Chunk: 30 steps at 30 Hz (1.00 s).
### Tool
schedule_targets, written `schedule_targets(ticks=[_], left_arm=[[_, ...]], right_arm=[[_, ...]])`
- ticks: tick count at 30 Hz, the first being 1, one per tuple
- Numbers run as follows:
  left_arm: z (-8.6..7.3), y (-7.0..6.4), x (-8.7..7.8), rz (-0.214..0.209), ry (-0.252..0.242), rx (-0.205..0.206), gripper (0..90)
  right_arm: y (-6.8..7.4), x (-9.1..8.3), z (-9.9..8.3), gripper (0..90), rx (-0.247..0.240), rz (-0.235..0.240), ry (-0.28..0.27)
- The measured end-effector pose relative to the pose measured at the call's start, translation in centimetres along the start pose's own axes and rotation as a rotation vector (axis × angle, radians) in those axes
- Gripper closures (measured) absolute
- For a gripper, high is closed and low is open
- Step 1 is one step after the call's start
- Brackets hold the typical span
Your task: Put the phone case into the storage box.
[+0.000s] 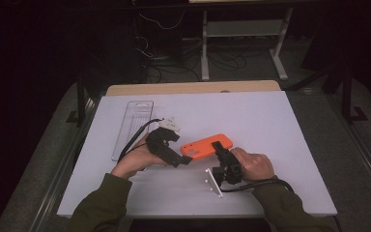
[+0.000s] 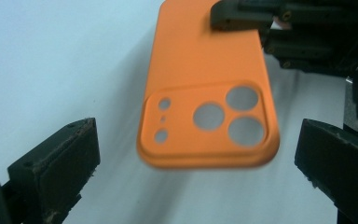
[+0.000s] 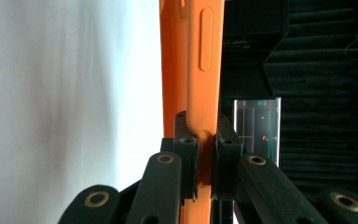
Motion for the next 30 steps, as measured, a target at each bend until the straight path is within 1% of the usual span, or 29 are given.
schedule_targets(ticks=[3, 4, 5, 7, 8, 9, 10, 11, 13, 14, 16, 17, 18, 19, 21, 22, 23, 25, 27, 28, 29, 30], left_arm=[[-0.2, 0.3, -0.1, 0.01, 0.001, -0.002, 0.0], [-0.2, 0.3, -0.1, 0.008, 0.003, 0.001, 0.0], [-0.3, 0.3, -0.1, 0.009, 0.004, 0.002, 0.0], [-0.4, 0.4, -0.2, 0.012, 0.011, 0.006, 0.0], [-0.4, 0.6, -0.1, 0.017, 0.012, 0.009, 0.0], [-0.6, 0.5, -0.1, 0.012, 0.018, -0.001, 0.0], [-0.6, 0.6, -0.1, 0.015, 0.018, 0.007, 0.0], [-0.6, 0.5, -0.1, 0.014, 0.018, -0.007, 0.0], [-0.6, 0.7, -0.1, 0.022, 0.018, 0.006, 0.0], [-0.7, 0.9, -0.2, 0.027, 0.029, 0.027, 0.0], [-0.7, 0.9, -0.1, 0.035, 0.017, 0.013, 0.0], [-0.7, 0.9, -0.1, 0.038, 0.019, 0.015, 0.0], [-0.9, 1.1, -0.1, 0.042, 0.03, 0.032, 0.0], [-0.9, 1.1, -0.1, 0.044, 0.029, 0.033, 0.0], [-0.9, 1.2, -0.1, 0.049, 0.029, 0.034, 0.0], [-0.9, 1.1, -0.1, 0.049, 0.028, 0.025, 0.0], [-0.9, 1.2, -0.1, 0.051, 0.026, 0.027, 0.0], [-0.9, 1.2, 0.0, 0.056, 0.023, 0.026, 0.0], [-1.0, 1.3, -0.1, 0.061, 0.028, 0.032, 0.0], [-0.9, 1.3, -0.1, 0.067, 0.023, 0.029, 0.0], [-0.8, 1.3, -0.1, 0.066, 0.015, 0.018, 0.0], [-0.8, 1.4, -0.1, 0.071, 0.018, 0.022, 0.0]], right_arm=[[0.0, 0.0, -0.5, 81.6, 0.012, 0.006, 0.012], [-0.1, 0.0, -0.7, 81.6, 0.024, 0.007, 0.018], [-0.1, 0.0, -0.9, 81.6, 0.007, 0.017, 0.022], [0.0, 0.0, -1.1, 81.6, 0.03, 0.028, 0.026], [-0.1, 0.1, -1.2, 81.6, 0.034, 0.032, 0.027], [-0.1, 0.1, -1.4, 81.6, 0.046, 0.033, 0.03], [-0.2, 0.1, -1.6, 81.6, 0.063, 0.035, 0.037], [-0.3, 0.1, -1.7, 81.7, 0.073, 0.033, 0.039], [-0.2, 0.2, -2.0, 81.6, 0.095, 0.049, 0.044], [-0.3, 0.2, -2.1, 81.6, 0.107, 0.05, 0.046], [-0.4, 0.3, -2.3, 81.6, 0.118, 0.062, 0.046], [-0.3, 0.2, -2.4, 81.6, 0.142, 0.067, 0.051], [-0.3, 0.3, -2.5, 81.5, 0.154, 0.074, 0.05], [-0.5, 0.3, -2.6, 81.6, 0.153, 0.07, 0.048], [-0.4, 0.4, -2.7, 81.5, 0.169, 0.079, 0.054], [-0.3, 0.4, -2.8, 81.5, 0.188, 0.088, 0.056], [-0.1, 0.3, -2.9, 81.5, 0.214, 0.103, 0.07], [-0.3, 0.4, -3.1, 81.5, 0.215, 0.099, 0.075], [-0.3, 0.3, -3.1, 81.5, 0.231, 0.112, 0.079], [-0.3, 0.3, -3.1, 81.5, 0.241, 0.111, 0.082], [-0.3, 0.4, -3.1, 81.5, 0.246, 0.118, 0.083], [-0.4, 0.4, -3.1, 81.5, 0.247, 0.116, 0.085]])
Point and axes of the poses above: each handheld gripper's, and its own axes: x roughly forward along the jaws, z roughly out of its top, y roughly to its left, the point moved 9 cm from there along x, roughly forward along the jaws, and after that the axes turned 6 degrees about -x, right-handed, at the moved point
